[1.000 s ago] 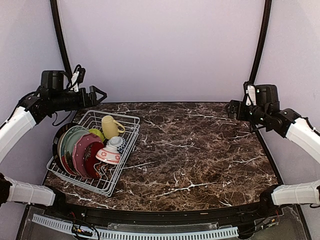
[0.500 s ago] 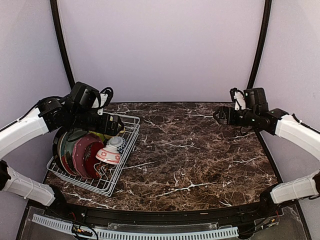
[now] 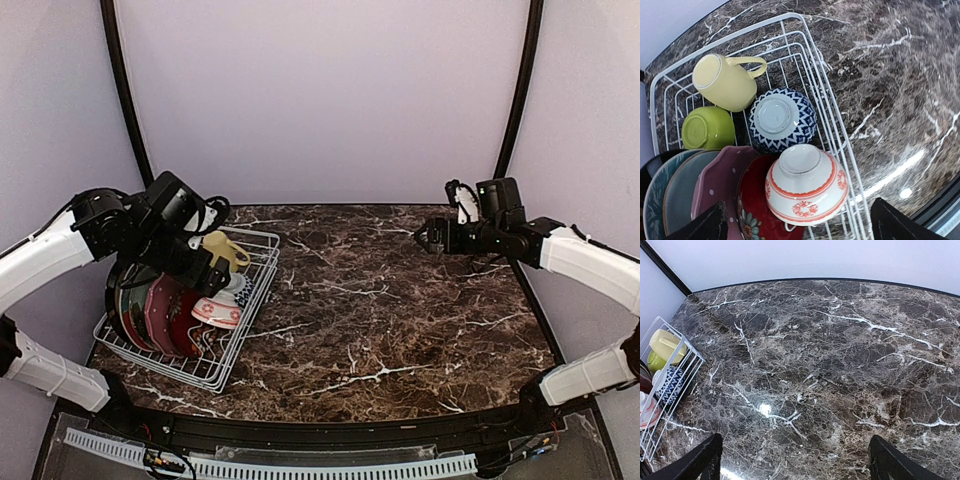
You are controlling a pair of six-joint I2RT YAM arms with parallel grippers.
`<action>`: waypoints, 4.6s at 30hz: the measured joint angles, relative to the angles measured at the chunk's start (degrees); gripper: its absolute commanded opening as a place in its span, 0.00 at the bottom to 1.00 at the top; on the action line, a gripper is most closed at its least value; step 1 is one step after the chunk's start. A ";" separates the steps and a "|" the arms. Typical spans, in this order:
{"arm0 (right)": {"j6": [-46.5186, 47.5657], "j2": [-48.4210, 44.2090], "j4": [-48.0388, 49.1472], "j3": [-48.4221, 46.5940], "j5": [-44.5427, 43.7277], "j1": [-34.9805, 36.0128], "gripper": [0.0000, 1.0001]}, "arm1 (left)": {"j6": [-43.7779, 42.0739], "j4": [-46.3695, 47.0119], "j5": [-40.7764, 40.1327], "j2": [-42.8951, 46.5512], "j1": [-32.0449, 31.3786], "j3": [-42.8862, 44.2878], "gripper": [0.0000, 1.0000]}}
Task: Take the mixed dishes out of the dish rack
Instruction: Grab the bowl from the dish rack, then pass from the left arm to the right
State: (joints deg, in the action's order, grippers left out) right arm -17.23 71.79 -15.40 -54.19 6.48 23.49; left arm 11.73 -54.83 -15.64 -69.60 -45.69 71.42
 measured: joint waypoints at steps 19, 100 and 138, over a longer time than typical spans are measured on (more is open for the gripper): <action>-0.02 -0.81 5.27 2.51 1.60 1.25 0.99 | 68.85 -5.09 1.33 -6.88 -3.61 0.76 0.98; -0.26 -2.62 9.84 8.26 1.68 1.29 0.99 | 91.30 -6.47 -0.31 -13.14 0.42 4.42 0.42; -38.53 24.55 47.43 -7.45 37.77 9.97 0.98 | 56.94 47.82 18.40 -5.64 2.23 -2.89 0.38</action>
State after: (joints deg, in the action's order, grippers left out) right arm -55.77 96.33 32.03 -61.65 44.25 33.45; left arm 68.66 -7.01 2.76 -75.24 -43.46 68.53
